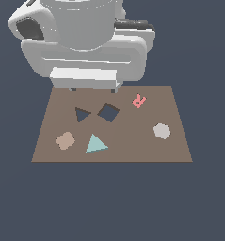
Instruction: Insert a designated object into the corresponding slot on a board.
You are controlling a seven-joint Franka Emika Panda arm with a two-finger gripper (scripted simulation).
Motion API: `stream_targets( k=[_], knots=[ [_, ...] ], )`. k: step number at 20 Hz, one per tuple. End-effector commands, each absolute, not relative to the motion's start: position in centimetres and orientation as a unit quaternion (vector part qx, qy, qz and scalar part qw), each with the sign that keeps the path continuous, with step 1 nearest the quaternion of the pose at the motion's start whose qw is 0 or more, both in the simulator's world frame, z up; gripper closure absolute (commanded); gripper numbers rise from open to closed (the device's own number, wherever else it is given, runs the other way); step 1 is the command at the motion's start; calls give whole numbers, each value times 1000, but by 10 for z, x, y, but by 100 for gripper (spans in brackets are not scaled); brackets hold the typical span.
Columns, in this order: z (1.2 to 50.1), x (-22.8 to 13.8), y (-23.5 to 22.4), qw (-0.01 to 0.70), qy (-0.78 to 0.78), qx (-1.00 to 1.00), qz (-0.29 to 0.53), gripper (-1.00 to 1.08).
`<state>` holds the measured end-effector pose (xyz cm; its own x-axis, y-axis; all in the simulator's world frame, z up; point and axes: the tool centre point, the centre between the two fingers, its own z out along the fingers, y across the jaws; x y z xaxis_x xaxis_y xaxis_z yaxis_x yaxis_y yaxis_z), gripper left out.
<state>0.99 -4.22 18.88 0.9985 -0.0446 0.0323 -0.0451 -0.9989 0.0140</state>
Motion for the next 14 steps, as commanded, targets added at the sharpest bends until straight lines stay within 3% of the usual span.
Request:
stream_targets(
  k=[1, 14],
  knots=[
    [189, 10, -42, 7, -22, 1000, 16, -92],
    [173, 20, -49, 6, 29, 999, 14, -92]
  ],
)
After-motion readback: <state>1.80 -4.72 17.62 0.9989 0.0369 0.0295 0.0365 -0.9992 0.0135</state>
